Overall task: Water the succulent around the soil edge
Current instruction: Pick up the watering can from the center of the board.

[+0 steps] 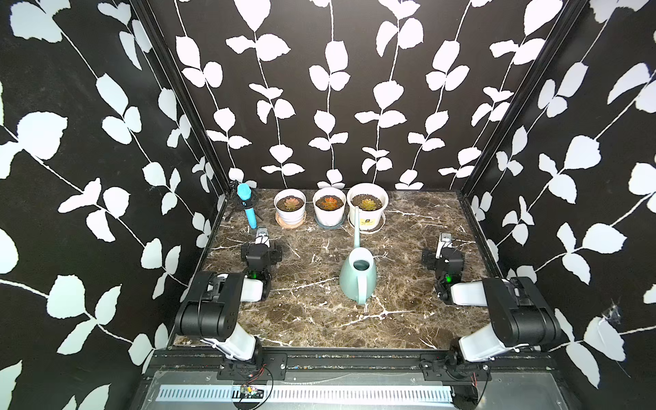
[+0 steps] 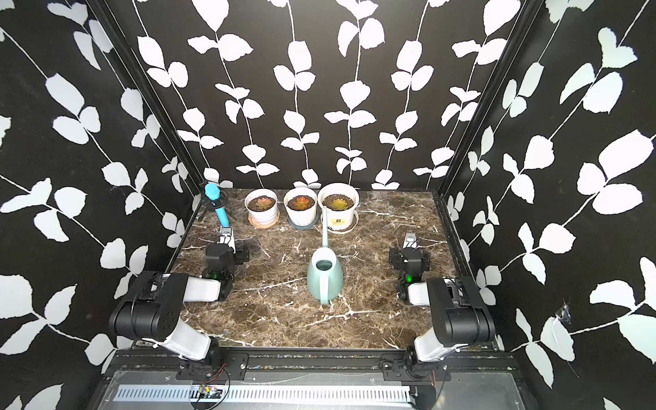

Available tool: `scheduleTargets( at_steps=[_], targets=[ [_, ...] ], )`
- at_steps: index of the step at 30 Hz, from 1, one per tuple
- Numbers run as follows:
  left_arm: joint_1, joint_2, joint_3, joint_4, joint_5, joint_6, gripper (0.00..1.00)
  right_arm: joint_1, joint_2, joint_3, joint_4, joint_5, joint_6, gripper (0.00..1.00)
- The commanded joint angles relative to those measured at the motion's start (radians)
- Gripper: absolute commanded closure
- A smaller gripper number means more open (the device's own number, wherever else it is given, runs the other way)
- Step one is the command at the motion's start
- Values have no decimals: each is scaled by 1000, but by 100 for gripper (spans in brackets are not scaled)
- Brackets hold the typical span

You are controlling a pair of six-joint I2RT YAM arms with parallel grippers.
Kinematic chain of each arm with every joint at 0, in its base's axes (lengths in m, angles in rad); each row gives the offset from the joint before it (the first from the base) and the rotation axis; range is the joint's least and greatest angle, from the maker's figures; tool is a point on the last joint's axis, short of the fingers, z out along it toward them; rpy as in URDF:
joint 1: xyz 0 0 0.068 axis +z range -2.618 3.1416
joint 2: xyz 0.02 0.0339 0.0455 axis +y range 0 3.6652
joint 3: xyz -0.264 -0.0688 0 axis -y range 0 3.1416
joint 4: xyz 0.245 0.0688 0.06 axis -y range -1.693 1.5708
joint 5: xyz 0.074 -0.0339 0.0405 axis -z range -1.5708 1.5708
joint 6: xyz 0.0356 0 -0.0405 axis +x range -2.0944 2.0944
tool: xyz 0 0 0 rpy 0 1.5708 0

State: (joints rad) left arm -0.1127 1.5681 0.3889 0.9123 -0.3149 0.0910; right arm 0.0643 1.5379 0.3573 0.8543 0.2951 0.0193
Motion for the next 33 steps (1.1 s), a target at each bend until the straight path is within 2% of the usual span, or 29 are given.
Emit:
scheduleTargets(
  at_steps=[1, 28, 30, 32, 33],
  targets=[
    [-3, -14, -10, 30, -6, 8, 1, -3, -11, 26, 20, -4, 5, 1],
    [-2, -16, -8, 19, -3, 4, 1, -1, -12, 27, 20, -5, 7, 1],
    [-2, -19, -13, 29, -4, 6, 1, 4, -19, 28, 43, 24, 5, 0],
    [-7, -68, -7, 0, 9, 31, 1, 48, -145, 115, -213, 166, 7, 1],
    [-23, -126, 22, -109, -33, 36, 1, 60, -216, 207, -427, 201, 34, 1]
  ],
)
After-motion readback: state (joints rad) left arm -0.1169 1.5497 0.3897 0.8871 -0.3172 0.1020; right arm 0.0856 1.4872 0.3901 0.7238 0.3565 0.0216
